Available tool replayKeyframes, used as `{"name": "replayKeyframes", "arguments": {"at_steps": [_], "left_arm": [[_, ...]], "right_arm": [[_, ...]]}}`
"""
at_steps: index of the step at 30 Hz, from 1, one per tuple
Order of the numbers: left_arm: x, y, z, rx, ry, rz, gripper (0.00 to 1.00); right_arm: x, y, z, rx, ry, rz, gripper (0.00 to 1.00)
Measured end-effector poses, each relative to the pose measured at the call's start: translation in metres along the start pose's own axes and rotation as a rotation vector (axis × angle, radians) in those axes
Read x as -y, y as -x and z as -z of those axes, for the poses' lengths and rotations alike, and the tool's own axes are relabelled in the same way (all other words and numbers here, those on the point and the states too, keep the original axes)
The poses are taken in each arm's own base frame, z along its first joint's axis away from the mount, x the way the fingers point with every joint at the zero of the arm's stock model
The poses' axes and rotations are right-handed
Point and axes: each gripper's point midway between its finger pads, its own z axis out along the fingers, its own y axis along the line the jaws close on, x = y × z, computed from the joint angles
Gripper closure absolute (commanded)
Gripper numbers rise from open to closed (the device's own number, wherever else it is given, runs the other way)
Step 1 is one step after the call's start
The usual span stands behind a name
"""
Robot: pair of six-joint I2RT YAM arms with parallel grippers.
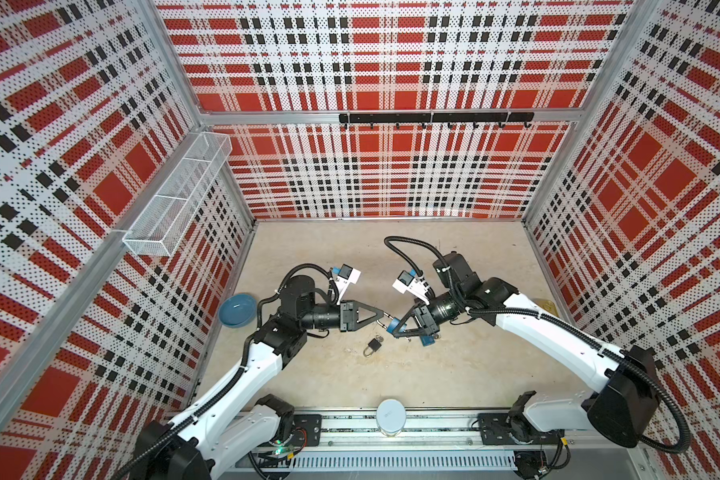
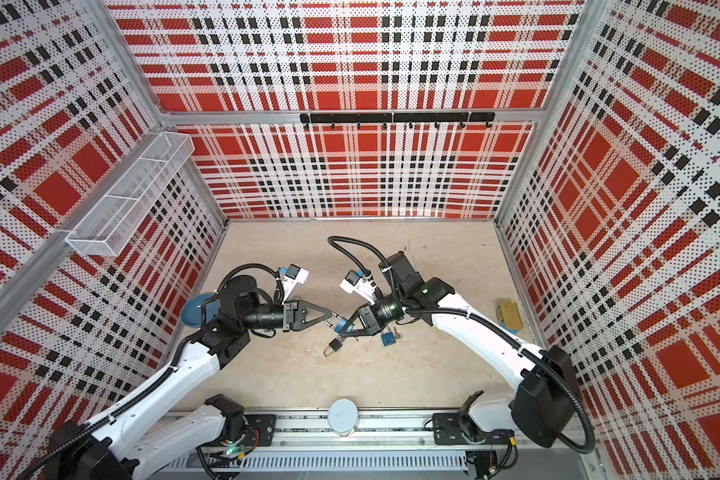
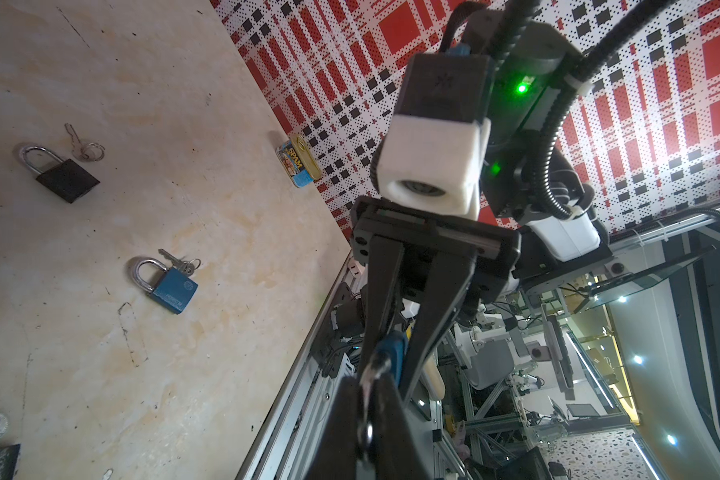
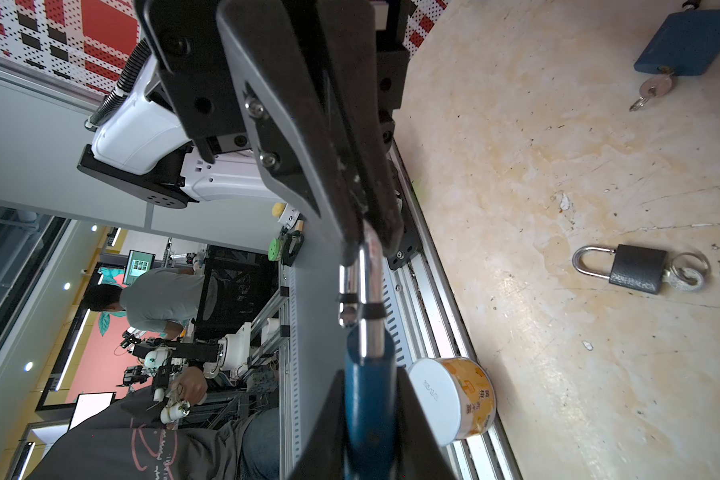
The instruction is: Lock with the key
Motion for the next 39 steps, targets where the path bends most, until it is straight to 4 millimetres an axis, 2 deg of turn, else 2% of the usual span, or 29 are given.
{"name": "replayKeyframes", "arguments": {"at_steps": [16, 32, 39], "left_arm": [[0.0029, 0.0047, -0.0012, 0.045, 0.028, -0.101, 1.0], [-0.0048, -0.0004, -0.0082, 0.064, 0.073, -0.112, 1.0], [-0.0037, 0.0022, -0.0034, 0.099, 0.091, -0.142, 1.0]], "right_arm": [[-0.0085, 0.0018, 0.0028, 0.0, 0.057, -0.061, 1.0], [-0.0019, -0.0021, 0.0001, 0.002, 0.071, -0.134, 1.0], [-0.0049, 0.0013, -0.0006, 0.011, 0.098, -0.136, 1.0]]}}
